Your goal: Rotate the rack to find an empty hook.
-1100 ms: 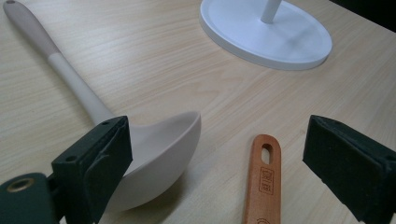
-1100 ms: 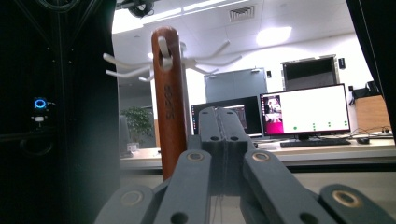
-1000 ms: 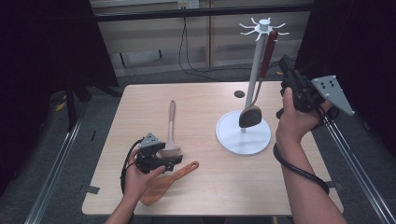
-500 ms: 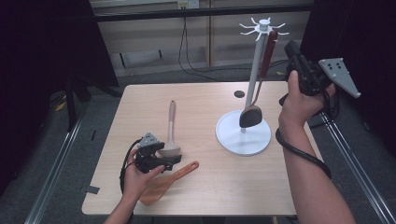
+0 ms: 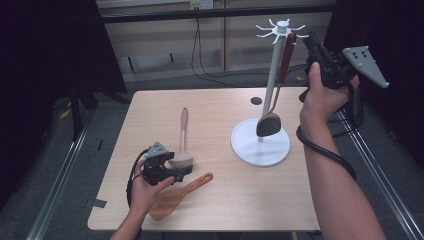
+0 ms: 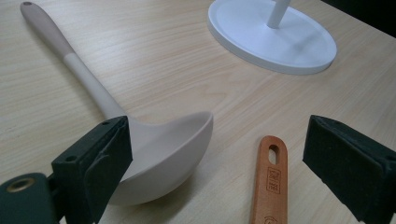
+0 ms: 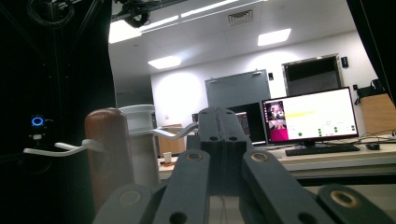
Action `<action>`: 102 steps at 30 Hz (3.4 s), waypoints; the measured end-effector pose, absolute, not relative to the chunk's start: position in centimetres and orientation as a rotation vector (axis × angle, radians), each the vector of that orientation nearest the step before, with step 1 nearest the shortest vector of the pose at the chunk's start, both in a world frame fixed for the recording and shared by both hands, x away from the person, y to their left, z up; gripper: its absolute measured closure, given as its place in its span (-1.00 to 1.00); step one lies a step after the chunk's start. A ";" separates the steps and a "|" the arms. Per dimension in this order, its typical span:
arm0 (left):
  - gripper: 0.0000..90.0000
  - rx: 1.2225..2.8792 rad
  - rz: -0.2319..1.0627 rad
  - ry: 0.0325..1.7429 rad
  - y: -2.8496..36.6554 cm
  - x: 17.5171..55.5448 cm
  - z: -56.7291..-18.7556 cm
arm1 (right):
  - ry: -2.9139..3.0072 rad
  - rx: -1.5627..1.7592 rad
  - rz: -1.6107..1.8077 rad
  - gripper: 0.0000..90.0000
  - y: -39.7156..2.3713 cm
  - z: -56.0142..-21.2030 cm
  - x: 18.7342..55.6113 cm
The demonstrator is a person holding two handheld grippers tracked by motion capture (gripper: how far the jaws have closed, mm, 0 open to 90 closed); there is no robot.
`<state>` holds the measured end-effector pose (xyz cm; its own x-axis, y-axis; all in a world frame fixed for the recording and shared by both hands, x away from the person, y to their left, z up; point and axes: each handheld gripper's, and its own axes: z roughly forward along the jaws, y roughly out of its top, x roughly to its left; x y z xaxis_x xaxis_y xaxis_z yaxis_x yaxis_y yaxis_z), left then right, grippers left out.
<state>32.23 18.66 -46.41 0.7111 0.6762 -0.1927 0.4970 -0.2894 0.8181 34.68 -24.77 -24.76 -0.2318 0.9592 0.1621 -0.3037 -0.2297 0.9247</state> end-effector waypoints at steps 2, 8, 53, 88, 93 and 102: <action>-0.83 1.963 0.238 0.900 18.8 32.3 -46.4 | 1.008 0.980 1.644 1.00 -24.7 -24.7 34.5; -0.83 1.966 0.237 0.889 18.7 32.2 -46.3 | 1.020 0.961 1.641 1.00 -24.3 -24.7 34.1; -0.82 1.972 0.249 0.886 18.4 32.3 -46.2 | 1.080 0.874 1.680 1.00 -20.9 -25.1 32.3; -0.82 1.979 0.245 0.884 18.2 32.2 -46.3 | 1.172 0.854 1.725 0.45 -22.2 -27.8 30.0; -0.82 1.987 0.247 0.879 18.1 32.1 -46.4 | 1.204 0.865 1.770 0.22 -22.4 -29.4 29.5; -0.82 1.988 0.247 0.881 18.1 32.1 -46.4 | 1.270 0.874 1.787 -0.06 -22.5 -31.4 28.8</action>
<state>32.11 18.15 -46.43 0.7242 0.6692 -0.1664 0.4851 -0.3229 0.8126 28.79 -22.52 -31.36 -0.4756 0.8739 0.1007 -0.1923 -0.2150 0.9575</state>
